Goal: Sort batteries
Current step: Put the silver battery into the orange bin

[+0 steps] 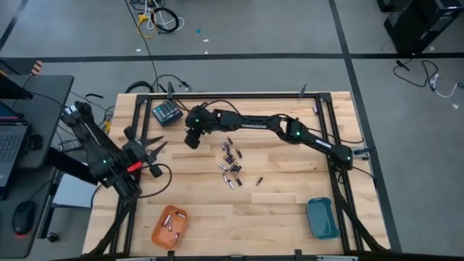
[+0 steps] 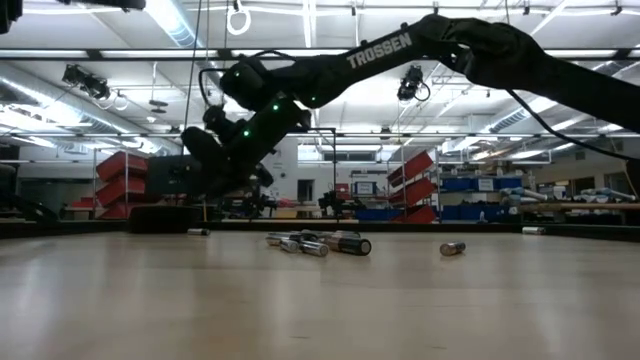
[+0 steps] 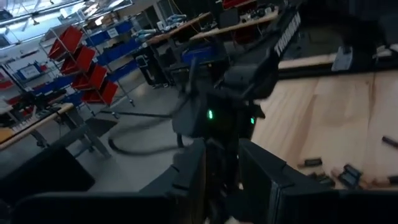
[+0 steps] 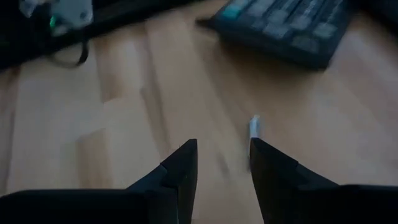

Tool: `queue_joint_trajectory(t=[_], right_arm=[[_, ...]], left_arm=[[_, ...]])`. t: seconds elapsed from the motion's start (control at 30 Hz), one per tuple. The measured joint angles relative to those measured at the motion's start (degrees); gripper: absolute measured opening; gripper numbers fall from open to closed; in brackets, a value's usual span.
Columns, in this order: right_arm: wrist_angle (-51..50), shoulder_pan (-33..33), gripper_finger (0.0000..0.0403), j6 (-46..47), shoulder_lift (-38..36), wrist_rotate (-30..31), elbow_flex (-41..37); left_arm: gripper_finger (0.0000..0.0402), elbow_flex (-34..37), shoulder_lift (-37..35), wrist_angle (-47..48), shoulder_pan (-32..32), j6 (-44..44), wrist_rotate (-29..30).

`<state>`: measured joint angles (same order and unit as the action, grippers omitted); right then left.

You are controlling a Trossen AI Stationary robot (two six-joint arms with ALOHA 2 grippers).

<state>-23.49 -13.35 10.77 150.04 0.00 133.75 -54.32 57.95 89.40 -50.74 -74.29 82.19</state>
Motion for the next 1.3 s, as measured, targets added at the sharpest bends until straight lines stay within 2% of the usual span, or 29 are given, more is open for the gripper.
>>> queue_joint_trajectory(t=[0.1, 0.2, 0.3, 0.4, 0.57, 0.67, 0.8, 0.97, 1.07, 1.2, 1.3], right_arm=[[1.62, 0.2, 0.0133, -0.25, -0.09, 2.54, 0.02], [0.4, 0.2, 0.0133, -0.84, -0.09, 1.06, 0.02], [-4.3, -0.09, 0.0133, -4.13, -0.65, -2.27, 0.01], [-11.21, -0.84, 0.013, -7.88, -2.83, -2.36, -0.07], [-24.69, -2.61, 0.0114, -14.35, -11.31, 7.94, 0.08], [-31.14, -3.72, 0.0104, -16.16, -15.14, 10.38, 0.05], [-39.1, -5.4, 0.0088, -18.4, -20.86, 12.93, -0.07], [-47.15, -8.3, 0.0067, -18.6, -27.75, 13.43, 0.0], [-49.24, -8.82, 0.0058, -18.81, -31.21, 10.84, -0.07], [-50.13, -8.54, 0.0052, -19.89, -35.83, 6.53, -0.04], [-49.79, -7.75, 0.005, -21.06, -38.69, 2.74, -1.57]], left_arm=[[0.0092, 2.4, 0.01, -0.08, 0.0, -2.47, -1.69], [0.0092, 4.54, -0.02, 0.07, 0.27, -6.63, -3.72], [0.0092, 5.89, 0.0, -1.04, 2.48, -10.12, -5.97], [0.0089, 5.97, 0.12, -2.31, 5.48, -10.46, -12.26], [0.0046, 5.14, 0.09, -2.27, 12.52, -10.38, -20.85], [0.0009, 5.09, 0.09, -3.25, 16.25, -6.47, -24.68], [0.0002, 5.07, 0.09, -11.79, 20.58, 8.29, -31.92], [0.0001, 5.03, 0.11, -34.03, 26.85, 42.94, -39.6], [0.0001, 5.02, 0.11, -43.02, 33.69, 60.03, -49.64], [0.0, 5.0, 0.13, -44.03, 44.67, 71.78, -56.88], [0.0, 5.0, 0.13, -44.52, 52.97, 78.03, -64.63]])
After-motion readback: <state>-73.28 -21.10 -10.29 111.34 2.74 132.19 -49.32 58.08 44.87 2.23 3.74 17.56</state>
